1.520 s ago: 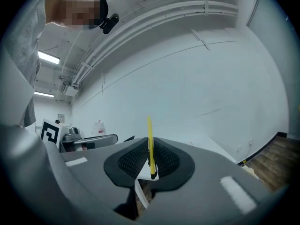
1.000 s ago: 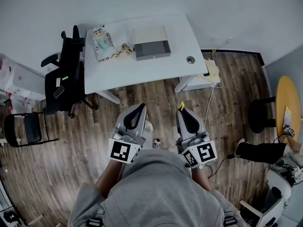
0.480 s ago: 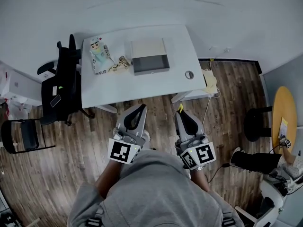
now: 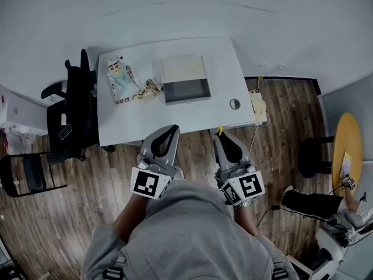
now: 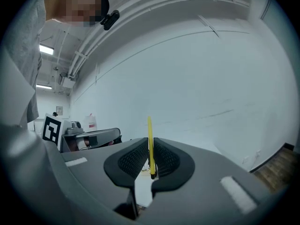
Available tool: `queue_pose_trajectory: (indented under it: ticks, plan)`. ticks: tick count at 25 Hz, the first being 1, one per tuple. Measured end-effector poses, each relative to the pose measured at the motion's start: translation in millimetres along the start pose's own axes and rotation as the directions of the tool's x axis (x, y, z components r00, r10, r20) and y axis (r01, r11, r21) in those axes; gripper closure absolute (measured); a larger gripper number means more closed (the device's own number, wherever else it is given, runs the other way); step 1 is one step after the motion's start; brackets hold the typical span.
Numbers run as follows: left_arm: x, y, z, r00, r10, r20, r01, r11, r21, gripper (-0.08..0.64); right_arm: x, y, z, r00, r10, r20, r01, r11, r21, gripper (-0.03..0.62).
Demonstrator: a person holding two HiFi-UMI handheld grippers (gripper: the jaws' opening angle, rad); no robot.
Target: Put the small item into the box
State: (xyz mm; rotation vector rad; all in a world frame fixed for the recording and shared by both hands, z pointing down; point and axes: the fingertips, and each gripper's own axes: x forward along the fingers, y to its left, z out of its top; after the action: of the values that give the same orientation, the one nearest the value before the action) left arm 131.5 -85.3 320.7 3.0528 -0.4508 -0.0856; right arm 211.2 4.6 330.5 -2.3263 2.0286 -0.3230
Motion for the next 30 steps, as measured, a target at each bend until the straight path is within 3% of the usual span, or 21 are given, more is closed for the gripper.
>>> queue_pose_trajectory:
  ticks: [6,14,20,30]
  plan:
    - [25.1,31.9,-0.9,1.0,-0.008,0.016,0.008,1.0,0.008,0.557,37.8,-9.9,-1.3,1.0,-0.014,-0.016,0.013,1.0,-0.015,0.54]
    - [39.7,44.3,-12.2,0.998,-0.026,-0.057,0.025,1.0,-0.017,0.557,66.2,-20.0,-5.8,0.996,-0.002,-0.09,-0.001,0.999,-0.035,0.54]
    - [37.6,58.8,-16.4,0.998,0.013,-0.068,-0.014,1.0,-0.01,0.557,85.6,-28.2,-15.1,0.989,0.025,-0.143,-0.03,0.999,-0.035,0.54]
    - [42.0,85.7,-31.7,0.981,0.166,-0.099,-0.17,0.985,-0.033,0.557,133.7,-44.3,-33.6,0.957,0.136,-0.255,-0.152,0.987,-0.044,0.54]
